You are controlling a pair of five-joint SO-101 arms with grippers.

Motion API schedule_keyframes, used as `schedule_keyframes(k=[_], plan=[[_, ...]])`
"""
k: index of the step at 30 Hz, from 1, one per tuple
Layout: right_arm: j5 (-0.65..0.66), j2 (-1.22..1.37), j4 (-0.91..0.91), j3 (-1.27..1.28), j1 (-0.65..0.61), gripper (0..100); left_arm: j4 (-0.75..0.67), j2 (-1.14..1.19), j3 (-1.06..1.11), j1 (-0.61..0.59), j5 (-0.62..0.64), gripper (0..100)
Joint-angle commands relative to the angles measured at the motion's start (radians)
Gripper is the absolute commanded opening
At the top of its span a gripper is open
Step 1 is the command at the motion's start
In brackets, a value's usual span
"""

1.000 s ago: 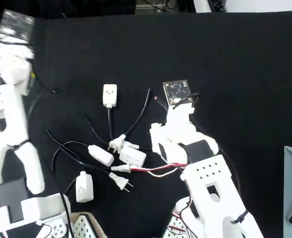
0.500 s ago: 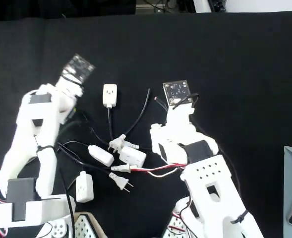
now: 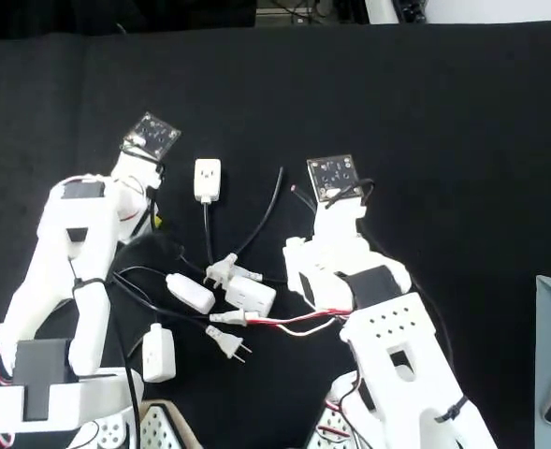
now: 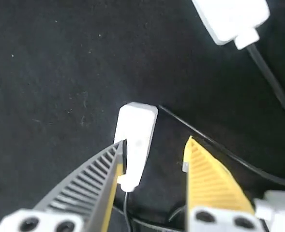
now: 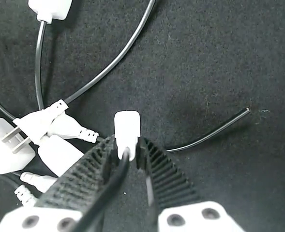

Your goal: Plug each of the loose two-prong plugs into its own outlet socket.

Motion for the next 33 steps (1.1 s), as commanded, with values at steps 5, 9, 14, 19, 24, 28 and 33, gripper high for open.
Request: schedule_keyframes(k=[5, 9, 14, 19, 24, 28, 33], plan=[[-0.006, -0.007, -0.015, -0.007, 0.011, 1.1, 0.023, -0.032, -0.203, -0.114, 0.109, 20], [-0.006, -0.007, -0.015, -0.007, 0.011, 1.1, -0.094, -0.021, -0.202, -0.173, 0.161, 18], [-0.006, -0.007, -0.015, -0.008, 0.011, 1.1, -0.15, 0.123, -0.193, -0.182, 0.178, 7], [-0.006, -0.007, -0.015, -0.007, 0.011, 1.1, -0.147, 0.236, -0.186, -0.16, 0.178, 4], [-0.006, -0.007, -0.015, -0.007, 0.011, 1.1, -0.021, 0.198, -0.18, -0.093, 0.178, 4], [-0.006, -0.007, -0.015, -0.007, 0.011, 1.1, 0.068, 0.103, -0.153, -0.027, 0.178, 4], [-0.005, -0.007, -0.015, -0.005, 0.011, 1.1, 0.071, 0.017, -0.036, 0.05, 0.178, 4]])
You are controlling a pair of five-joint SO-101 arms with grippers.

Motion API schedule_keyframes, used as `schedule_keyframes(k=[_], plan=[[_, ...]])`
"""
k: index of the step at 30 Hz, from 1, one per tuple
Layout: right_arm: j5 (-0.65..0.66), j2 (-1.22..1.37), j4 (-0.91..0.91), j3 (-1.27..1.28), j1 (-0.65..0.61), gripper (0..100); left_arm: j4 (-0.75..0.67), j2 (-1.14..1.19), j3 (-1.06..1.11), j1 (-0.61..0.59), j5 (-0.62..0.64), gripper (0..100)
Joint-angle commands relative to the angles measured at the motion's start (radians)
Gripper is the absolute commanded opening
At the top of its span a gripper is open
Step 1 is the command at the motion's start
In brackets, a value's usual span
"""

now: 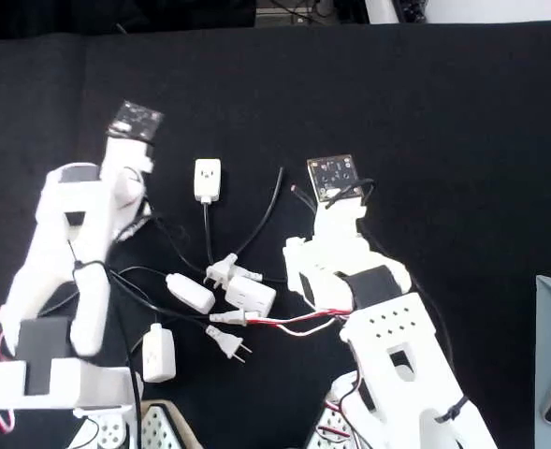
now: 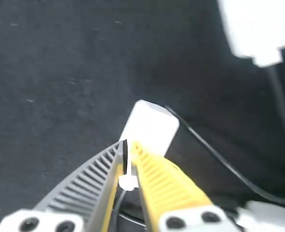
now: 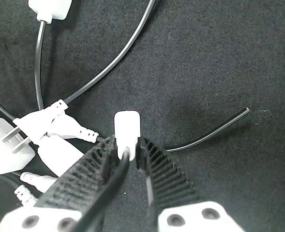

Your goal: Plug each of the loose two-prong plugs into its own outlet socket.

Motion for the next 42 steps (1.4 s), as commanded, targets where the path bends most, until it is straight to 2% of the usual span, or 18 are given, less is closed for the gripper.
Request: schedule_keyframes(k=[1, 12, 17, 22, 26, 33, 42], plan=[[-0.005, -0.007, -0.015, -0.005, 0.011, 1.1, 0.008, -0.086, 0.054, 0.053, 0.008, 4], [-0.006, -0.007, -0.015, -0.004, 0.011, 1.1, 0.008, -0.127, 0.102, 0.061, 0.011, 5], [-0.006, -0.007, -0.015, -0.004, 0.011, 1.1, 0.008, -0.132, 0.008, -0.008, 0.068, 5], [-0.006, -0.007, -0.015, -0.004, 0.011, 1.1, -0.051, -0.1, -0.016, -0.045, 0.106, 5], [-0.006, -0.007, -0.015, -0.004, 0.011, 1.1, -0.098, -0.02, 0.042, 0.002, 0.104, 4], [-0.003, -0.007, -0.015, -0.004, 0.011, 1.1, -0.098, 0.008, 0.13, 0.076, 0.044, 4], [-0.003, -0.007, -0.015, -0.004, 0.011, 1.1, -0.087, -0.11, 0.102, -0.021, 0.1, 7]])
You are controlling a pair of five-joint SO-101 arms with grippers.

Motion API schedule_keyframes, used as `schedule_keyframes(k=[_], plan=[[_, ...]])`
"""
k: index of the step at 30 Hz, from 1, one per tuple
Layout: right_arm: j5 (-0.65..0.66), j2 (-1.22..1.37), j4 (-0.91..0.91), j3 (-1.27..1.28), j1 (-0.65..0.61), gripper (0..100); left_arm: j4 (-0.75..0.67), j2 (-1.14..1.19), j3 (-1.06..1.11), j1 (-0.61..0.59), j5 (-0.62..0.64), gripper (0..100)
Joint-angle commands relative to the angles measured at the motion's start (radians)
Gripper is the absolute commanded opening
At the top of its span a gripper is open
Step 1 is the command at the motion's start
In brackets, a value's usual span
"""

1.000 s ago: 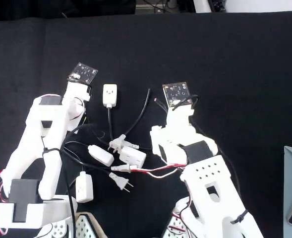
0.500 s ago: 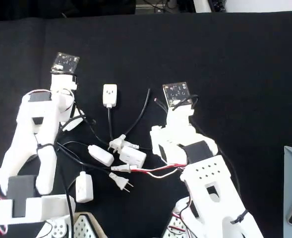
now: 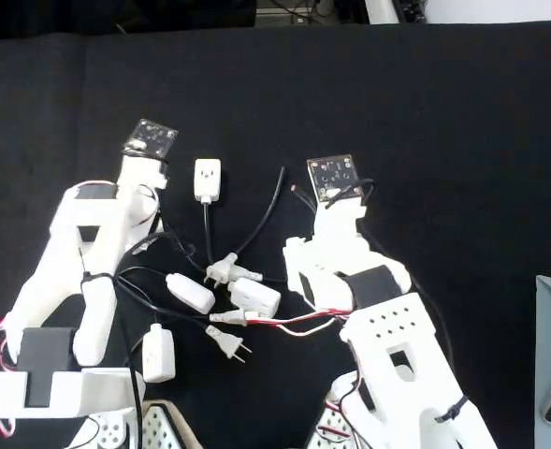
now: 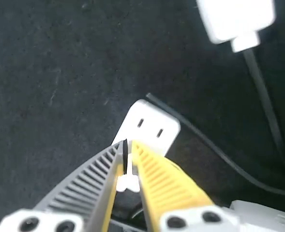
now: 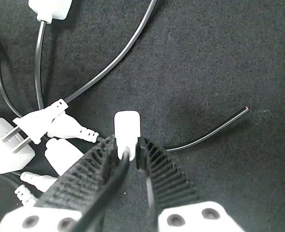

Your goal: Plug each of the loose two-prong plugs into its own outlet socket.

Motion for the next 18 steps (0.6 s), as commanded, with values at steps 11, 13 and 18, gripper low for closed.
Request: schedule_keyframes(k=[11, 13, 18], plan=[[0.0, 0.001, -0.017, -0.031, 0.011, 1.2, 0.164, -0.293, -0.021, -0.102, 0.028, 22], [0.002, 0.002, -0.017, -0.065, 0.011, 1.4, 0.181, -0.327, -0.012, -0.137, 0.029, 22], [0.081, 0.005, -0.017, -0.16, -0.021, 1.5, 0.199, -0.4, 0.044, -0.255, 0.025, 23]])
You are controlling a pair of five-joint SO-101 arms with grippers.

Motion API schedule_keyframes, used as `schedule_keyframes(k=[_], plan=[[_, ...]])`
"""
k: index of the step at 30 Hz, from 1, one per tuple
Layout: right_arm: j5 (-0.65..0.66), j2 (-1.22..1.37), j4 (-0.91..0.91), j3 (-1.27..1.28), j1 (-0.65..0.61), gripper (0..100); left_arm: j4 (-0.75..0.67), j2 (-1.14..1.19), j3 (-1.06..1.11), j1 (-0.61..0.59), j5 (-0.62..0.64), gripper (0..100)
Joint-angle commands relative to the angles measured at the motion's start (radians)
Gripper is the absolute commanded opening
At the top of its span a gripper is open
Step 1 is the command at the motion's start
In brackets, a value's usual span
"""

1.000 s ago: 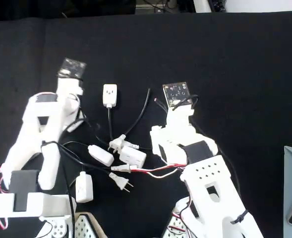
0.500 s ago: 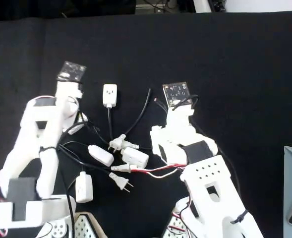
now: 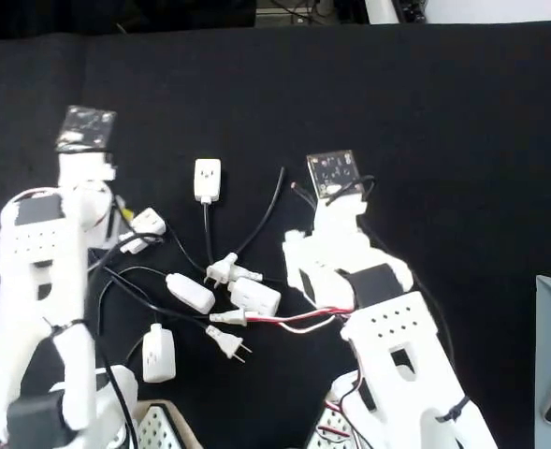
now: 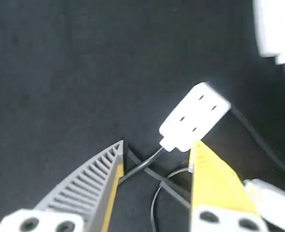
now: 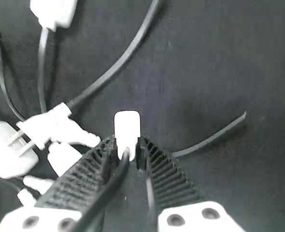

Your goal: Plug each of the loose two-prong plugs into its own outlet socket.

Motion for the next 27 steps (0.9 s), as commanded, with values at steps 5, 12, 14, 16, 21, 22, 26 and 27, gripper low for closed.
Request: schedule_keyframes(k=[5, 12, 14, 16, 21, 22, 26, 27], plan=[[0.072, 0.134, -0.02, -0.262, -0.143, 1.4, 0.002, -0.107, 0.099, -0.22, 0.006, 22], [0.074, 0.444, -0.269, -0.386, -0.269, 1.2, 0.0, -0.204, 0.206, -0.4, 0.008, 22], [0.074, 0.53, -0.322, -0.424, -0.293, 1.2, 0.0, -0.242, 0.237, -0.437, 0.008, 22], [0.074, 0.61, -0.342, -0.473, -0.319, 1.2, 0.0, -0.282, 0.271, -0.458, 0.008, 22], [0.074, 0.782, -0.341, -0.63, -0.362, 1.2, 0.0, -0.4, 0.367, -0.461, 0.031, 22], [0.074, 0.809, -0.341, -0.657, -0.371, 1.2, -0.002, -0.427, 0.386, -0.458, 0.054, 22], [0.121, 0.891, -0.336, -0.742, -0.402, 1.2, -0.051, -0.532, 0.475, -0.456, 0.124, 23], [0.143, 0.911, -0.322, -0.759, -0.411, 1.2, -0.071, -0.557, 0.499, -0.456, 0.138, 23]])
